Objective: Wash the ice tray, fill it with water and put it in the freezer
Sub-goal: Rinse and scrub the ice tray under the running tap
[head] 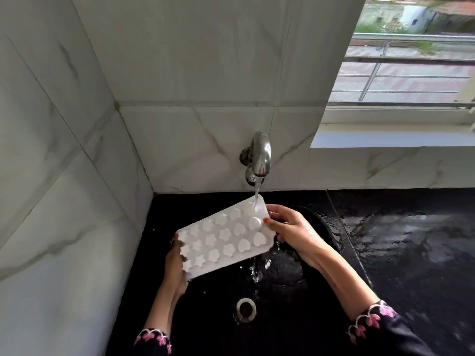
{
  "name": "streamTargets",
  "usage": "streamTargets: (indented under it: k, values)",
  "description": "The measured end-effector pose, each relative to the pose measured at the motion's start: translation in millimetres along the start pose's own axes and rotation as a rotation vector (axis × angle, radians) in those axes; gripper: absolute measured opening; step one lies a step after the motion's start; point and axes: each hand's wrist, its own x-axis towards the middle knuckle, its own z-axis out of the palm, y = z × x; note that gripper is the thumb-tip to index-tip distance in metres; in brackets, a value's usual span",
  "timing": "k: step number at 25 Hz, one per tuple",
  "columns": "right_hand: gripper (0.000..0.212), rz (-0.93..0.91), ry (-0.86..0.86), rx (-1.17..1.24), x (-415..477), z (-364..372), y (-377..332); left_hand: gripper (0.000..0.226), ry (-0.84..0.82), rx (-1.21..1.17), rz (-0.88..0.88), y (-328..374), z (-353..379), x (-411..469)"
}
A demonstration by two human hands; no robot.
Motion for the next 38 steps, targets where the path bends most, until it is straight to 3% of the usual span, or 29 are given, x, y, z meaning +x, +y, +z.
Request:
streamTargets:
  k: [5,10,14,19,23,27,29,31,34,36,38]
  values:
    - [0.037,0.042,0.084,-0.060,-22,-40,4,0.036,0.019,0.085,0.056,-6,54,-19]
    - [0.045,-0.156,0.102,-0.259,-56,-67,10,0.072,-0.139,0.284,0.065,-34,83,-22]
    - [0.044,-0.274,0.148,-0.373,-75,-84,24,0.049,-0.345,0.159,0.069,-18,104,-40]
    - [0.044,-0.463,0.227,-0.606,-87,-89,38,0.088,-0.572,-0.100,-0.199,0,93,-31]
    - [0.041,-0.565,0.191,-0.929,-88,-91,53,0.045,-0.712,0.119,-0.198,13,78,-28]
    - [0.037,-0.564,0.066,-1.327,-68,-90,71,0.029,-0.705,0.220,-0.137,26,63,-23]
    - [0.038,-0.485,0.006,-1.378,-48,-81,68,0.027,-0.660,0.158,-0.080,27,60,-22]
    - [0.041,-0.385,-0.035,-1.205,-25,-52,56,0.024,-0.596,0.127,-0.025,25,63,-27]
    - [0.011,-0.224,-0.077,-0.547,-2,28,8,0.024,-0.573,0.086,0.038,23,74,-38]
    - [0.030,0.075,-0.091,0.020,13,66,-20,0.026,-0.583,0.060,0.083,27,78,-46]
    - [0.033,0.235,0.080,0.299,32,78,-36,0.026,-0.585,0.023,0.103,33,77,-48]
